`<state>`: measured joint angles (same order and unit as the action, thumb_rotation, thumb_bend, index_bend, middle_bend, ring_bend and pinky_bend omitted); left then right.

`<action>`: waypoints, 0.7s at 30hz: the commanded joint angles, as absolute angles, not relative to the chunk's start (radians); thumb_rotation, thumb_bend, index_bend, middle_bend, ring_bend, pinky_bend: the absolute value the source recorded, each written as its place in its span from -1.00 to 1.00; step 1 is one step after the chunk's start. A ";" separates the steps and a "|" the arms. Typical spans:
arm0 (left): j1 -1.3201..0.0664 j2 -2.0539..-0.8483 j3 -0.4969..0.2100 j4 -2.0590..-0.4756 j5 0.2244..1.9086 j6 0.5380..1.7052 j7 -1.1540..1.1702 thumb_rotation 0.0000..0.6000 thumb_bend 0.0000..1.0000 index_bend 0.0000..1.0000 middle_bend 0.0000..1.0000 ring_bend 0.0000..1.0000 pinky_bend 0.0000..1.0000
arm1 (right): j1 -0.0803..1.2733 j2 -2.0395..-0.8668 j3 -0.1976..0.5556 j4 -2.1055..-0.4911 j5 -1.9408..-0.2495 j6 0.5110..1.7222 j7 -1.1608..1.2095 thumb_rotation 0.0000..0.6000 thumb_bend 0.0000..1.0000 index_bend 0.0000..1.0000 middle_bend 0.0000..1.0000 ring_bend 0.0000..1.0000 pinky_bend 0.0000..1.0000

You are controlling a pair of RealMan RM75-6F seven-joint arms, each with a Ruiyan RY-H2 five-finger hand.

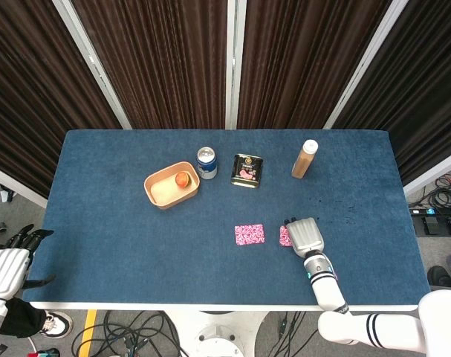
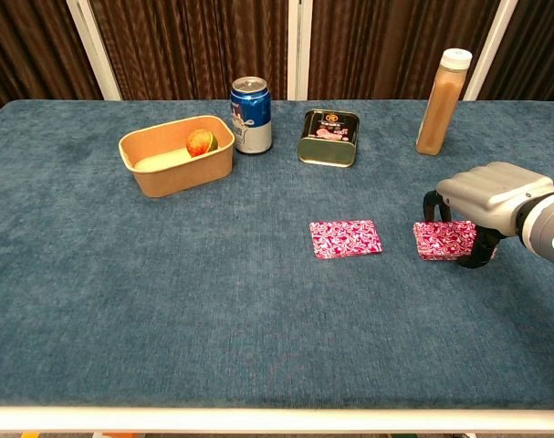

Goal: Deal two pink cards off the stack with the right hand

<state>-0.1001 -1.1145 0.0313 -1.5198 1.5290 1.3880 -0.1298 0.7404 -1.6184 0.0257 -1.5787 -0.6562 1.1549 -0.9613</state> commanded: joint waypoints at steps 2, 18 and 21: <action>-0.102 -1.116 0.032 -1.521 1.528 1.383 -0.132 1.00 -0.99 -0.63 -0.66 -0.91 -0.62 | 0.741 -1.621 0.027 -1.575 -0.657 1.153 -0.961 1.00 -0.65 -0.37 -0.35 0.72 0.91; -0.105 -1.111 0.035 -1.526 1.529 1.376 -0.147 1.00 -0.99 -0.63 -0.66 -0.91 -0.62 | 0.734 -1.623 0.032 -1.573 -0.673 1.162 -0.957 1.00 -0.61 -0.32 -0.30 0.72 0.91; -0.105 -1.112 0.035 -1.525 1.528 1.376 -0.147 1.00 -0.99 -0.63 -0.66 -0.91 -0.62 | 0.732 -1.627 0.032 -1.569 -0.676 1.165 -0.958 1.00 -0.59 -0.28 -0.28 0.72 0.91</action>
<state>-0.1053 -1.1123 0.0354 -1.5251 1.5280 1.3762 -0.1464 0.7318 -1.6263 0.0321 -1.5696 -0.6762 1.1652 -0.9578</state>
